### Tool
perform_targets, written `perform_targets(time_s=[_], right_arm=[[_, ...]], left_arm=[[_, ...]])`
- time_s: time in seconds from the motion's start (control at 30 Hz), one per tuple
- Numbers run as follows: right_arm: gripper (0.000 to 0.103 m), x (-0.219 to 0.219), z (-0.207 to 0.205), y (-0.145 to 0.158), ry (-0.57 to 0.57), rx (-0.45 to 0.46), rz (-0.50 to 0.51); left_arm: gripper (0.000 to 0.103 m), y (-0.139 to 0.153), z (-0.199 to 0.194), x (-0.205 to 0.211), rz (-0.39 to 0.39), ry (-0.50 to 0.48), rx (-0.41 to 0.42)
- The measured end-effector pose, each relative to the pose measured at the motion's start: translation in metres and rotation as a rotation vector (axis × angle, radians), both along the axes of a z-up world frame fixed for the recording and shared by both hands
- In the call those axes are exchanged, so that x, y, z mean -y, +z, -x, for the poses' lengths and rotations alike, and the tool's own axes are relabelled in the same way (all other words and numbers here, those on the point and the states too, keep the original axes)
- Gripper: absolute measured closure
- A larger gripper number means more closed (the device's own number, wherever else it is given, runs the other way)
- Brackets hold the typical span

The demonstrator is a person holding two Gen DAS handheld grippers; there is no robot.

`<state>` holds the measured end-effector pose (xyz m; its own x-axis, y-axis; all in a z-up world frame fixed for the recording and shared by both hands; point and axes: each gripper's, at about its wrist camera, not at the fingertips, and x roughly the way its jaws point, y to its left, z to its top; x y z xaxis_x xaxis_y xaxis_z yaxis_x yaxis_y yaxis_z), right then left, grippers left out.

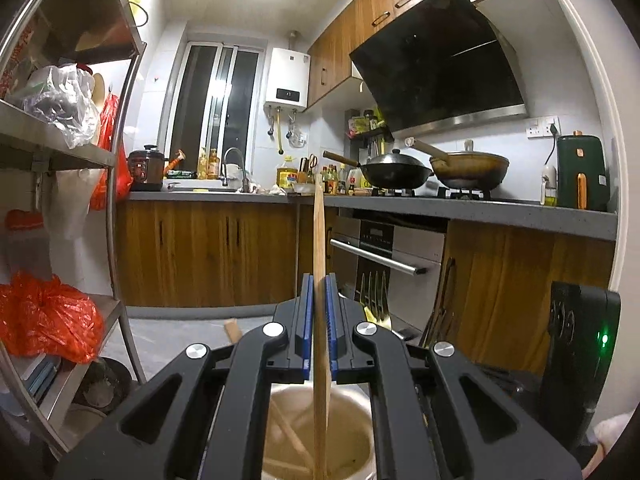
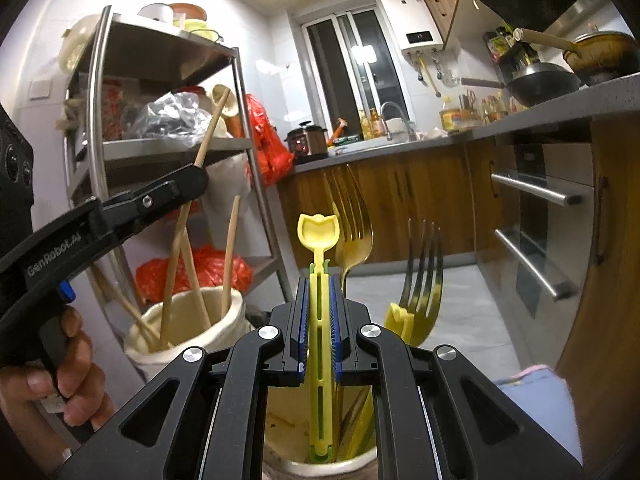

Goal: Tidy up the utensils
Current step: 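Open both tools to drop the chopstick and yellow utensil into the holder, then move both tools back toward the silver spoon and last chopstick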

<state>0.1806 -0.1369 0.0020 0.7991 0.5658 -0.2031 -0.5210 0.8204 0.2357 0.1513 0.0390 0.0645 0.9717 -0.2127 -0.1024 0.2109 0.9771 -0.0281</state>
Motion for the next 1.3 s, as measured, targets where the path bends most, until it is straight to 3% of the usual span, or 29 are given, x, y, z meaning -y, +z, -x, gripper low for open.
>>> perform_targets(time_s=[0.27, 0.43, 0.5, 0.57, 0.73, 0.87, 0.93, 1.0, 1.03, 1.3], right_arm=[[0.092, -0.001, 0.007, -0.005, 0.011, -0.016, 0.036], [0.092, 0.001, 0.014, -0.006, 0.016, -0.015, 0.06], [0.087, 0.001, 0.016, -0.006, 0.016, -0.022, 0.068], [0.074, 0.006, 0.019, -0.005, 0.014, -0.023, 0.055], [0.066, 0.018, 0.031, 0.006, 0.001, -0.011, 0.026], [0.033, 0.035, 0.047, 0.017, 0.0, 0.013, 0.0], [0.022, 0.045, 0.057, 0.023, 0.002, 0.021, -0.005], [0.014, 0.053, 0.065, 0.027, -0.001, 0.025, -0.003], [0.009, 0.056, 0.068, 0.029, -0.004, 0.024, 0.0], [0.005, 0.08, 0.097, 0.039, -0.08, 0.037, 0.098]], left_arm=[[0.097, -0.002, 0.008, 0.006, -0.058, -0.01, -0.009], [0.095, -0.001, 0.005, 0.001, -0.033, -0.005, -0.027], [0.08, 0.0, 0.004, -0.001, -0.021, -0.003, -0.033], [0.072, 0.001, 0.006, -0.002, -0.015, 0.002, -0.025], [0.067, 0.009, 0.013, -0.004, -0.004, 0.005, -0.015], [0.045, 0.019, 0.027, -0.006, -0.01, 0.009, 0.014], [0.032, 0.025, 0.035, -0.005, -0.023, 0.015, 0.023], [0.009, 0.029, 0.046, -0.007, -0.016, 0.021, 0.029], [0.006, 0.03, 0.049, -0.008, -0.01, 0.029, 0.032], [0.005, 0.038, 0.087, -0.027, 0.013, 0.075, 0.005]])
